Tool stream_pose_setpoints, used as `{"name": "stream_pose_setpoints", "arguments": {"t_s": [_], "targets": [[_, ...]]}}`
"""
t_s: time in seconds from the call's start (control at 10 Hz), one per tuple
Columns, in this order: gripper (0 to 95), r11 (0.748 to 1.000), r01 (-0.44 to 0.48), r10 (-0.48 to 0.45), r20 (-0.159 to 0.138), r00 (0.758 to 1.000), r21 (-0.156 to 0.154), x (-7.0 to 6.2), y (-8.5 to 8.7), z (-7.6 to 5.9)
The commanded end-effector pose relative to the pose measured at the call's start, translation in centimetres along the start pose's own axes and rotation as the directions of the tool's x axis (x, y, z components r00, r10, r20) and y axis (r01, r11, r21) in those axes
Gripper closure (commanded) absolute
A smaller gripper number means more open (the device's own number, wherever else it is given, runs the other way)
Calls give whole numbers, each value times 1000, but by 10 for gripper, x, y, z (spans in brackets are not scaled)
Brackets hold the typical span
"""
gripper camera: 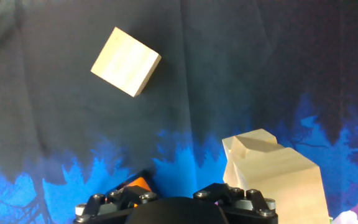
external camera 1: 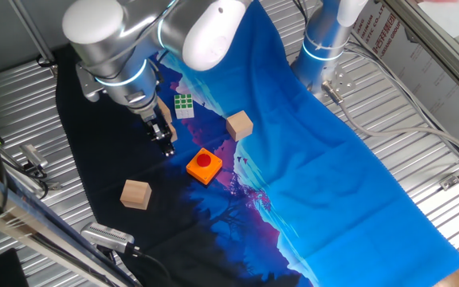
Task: Stack the blocks in a vertical line of five
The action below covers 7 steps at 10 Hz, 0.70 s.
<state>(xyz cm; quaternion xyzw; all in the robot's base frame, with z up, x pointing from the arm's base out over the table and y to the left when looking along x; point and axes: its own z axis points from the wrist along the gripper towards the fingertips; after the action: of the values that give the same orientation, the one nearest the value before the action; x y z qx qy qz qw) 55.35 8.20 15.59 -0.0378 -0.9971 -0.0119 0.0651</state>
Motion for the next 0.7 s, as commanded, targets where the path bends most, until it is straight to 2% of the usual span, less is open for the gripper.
{"name": "stream_pose_setpoints", "arguments": {"t_s": [0.1,0.2,0.5,0.6,0.7], "targets": [[760,1000,6,-6,14,1000,11,-1,1,0],[950,1000,20,-21,27,999,14,-1,1,0],[950,999,53,-53,26,998,10,-1,1,0],[950,996,82,-83,44,996,24,-1,1,0],[950,993,115,-116,35,993,26,-1,1,0]]}}
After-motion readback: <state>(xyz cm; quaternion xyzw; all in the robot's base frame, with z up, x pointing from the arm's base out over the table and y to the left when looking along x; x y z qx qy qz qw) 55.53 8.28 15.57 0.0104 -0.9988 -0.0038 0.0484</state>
